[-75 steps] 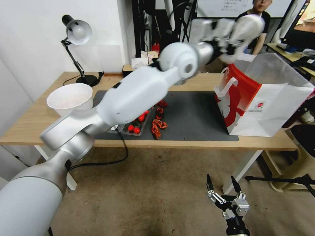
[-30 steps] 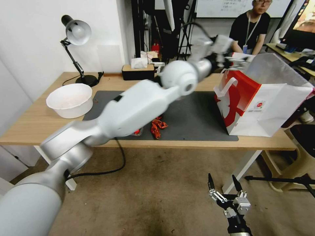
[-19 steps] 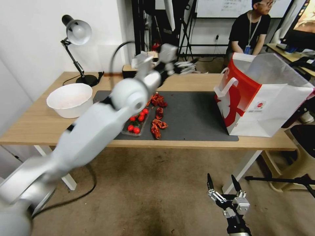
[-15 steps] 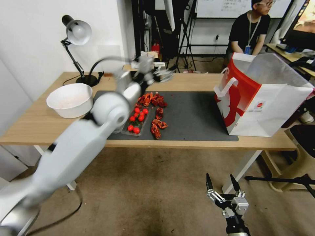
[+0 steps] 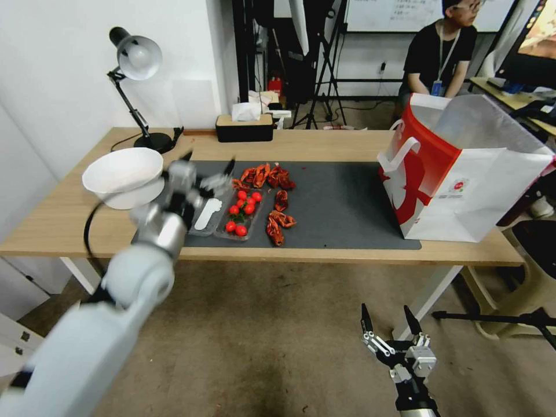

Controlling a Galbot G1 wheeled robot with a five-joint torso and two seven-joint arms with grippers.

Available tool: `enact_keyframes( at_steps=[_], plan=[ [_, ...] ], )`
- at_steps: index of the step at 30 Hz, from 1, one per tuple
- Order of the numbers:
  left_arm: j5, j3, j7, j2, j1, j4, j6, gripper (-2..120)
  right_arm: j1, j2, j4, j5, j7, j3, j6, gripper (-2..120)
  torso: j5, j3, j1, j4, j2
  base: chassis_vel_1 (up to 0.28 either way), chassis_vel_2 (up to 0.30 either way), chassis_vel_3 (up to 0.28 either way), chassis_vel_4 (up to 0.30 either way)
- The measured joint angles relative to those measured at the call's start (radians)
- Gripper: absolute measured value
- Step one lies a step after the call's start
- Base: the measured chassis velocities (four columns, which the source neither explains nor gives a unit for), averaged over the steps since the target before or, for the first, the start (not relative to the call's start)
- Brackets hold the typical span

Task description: Pick up the trash from the table and place it into the takeout bag.

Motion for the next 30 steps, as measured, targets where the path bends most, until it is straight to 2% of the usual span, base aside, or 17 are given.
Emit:
enact_keyframes(
  at_steps=[2, 3, 6, 7, 11, 12, 14, 23, 30],
  plan=[
    [0.062, -0.054, -0.004, -0.04, 0.109, -0.015, -0.058, 100, 0.0, -0.002, 0.003, 0.0, -0.002, 0.0, 0.0, 100, -0.0001, 0.0, 0.0, -0.0001, 0.0, 0.0, 0.0, 0.0, 0.0],
    [0.062, -0.054, -0.004, -0.04, 0.109, -0.015, -0.058, 100, 0.0, -0.002, 0.003, 0.0, -0.002, 0.0, 0.0, 100, -0.0001, 0.0, 0.0, -0.0001, 0.0, 0.0, 0.0, 0.0, 0.0],
    [0.123, -0.101, -0.02, -0.083, 0.249, -0.036, -0.136, 100, 0.0, -0.003, 0.007, 0.0, -0.002, 0.0, 0.0, 100, -0.0001, 0.0, 0.0, 0.0004, 0.0, 0.0, 0.0, 0.0, 0.0],
    [0.123, -0.101, -0.02, -0.083, 0.249, -0.036, -0.136, 100, 0.0, -0.003, 0.007, 0.0, -0.002, 0.0, 0.0, 100, -0.0001, 0.0, 0.0, 0.0004, 0.0, 0.0, 0.0, 0.0, 0.0],
    [0.168, -0.139, -0.031, -0.139, 0.356, -0.027, -0.225, 100, 0.001, -0.009, 0.013, 0.003, -0.008, 0.009, 0.001, 100, 0.0002, 0.0, 0.0, -0.0001, 0.0, 0.0, 0.0, 0.0, 0.0],
    [0.168, -0.139, -0.031, -0.139, 0.356, -0.027, -0.225, 100, 0.001, -0.009, 0.013, 0.003, -0.008, 0.009, 0.001, 100, 0.0002, 0.0, 0.0, -0.0001, 0.0, 0.0, 0.0, 0.0, 0.0],
    [0.183, -0.145, -0.031, -0.163, 0.39, -0.001, -0.272, 100, 0.005, -0.018, 0.019, 0.013, -0.024, 0.015, 0.004, 100, 0.0, 0.0, 0.0, -0.0002, 0.0, 0.0, 0.0, 0.0, 0.0],
    [0.199, -0.164, -0.014, -0.181, 0.425, 0.074, -0.347, 100, 0.01, -0.057, 0.054, 0.069, -0.07, 0.028, -0.019, 100, 0.0, 0.0, 0.0, -0.0001, 0.0, 0.0, 0.0, 0.0, 0.0],
    [0.205, -0.162, -0.001, -0.2, 0.436, 0.115, -0.376, 100, 0.031, -0.081, 0.073, 0.117, -0.051, 0.051, -0.038, 100, -0.0001, 0.0, 0.0, 0.0, 0.0, 0.0, 0.0, 0.0, 0.0]
  ],
)
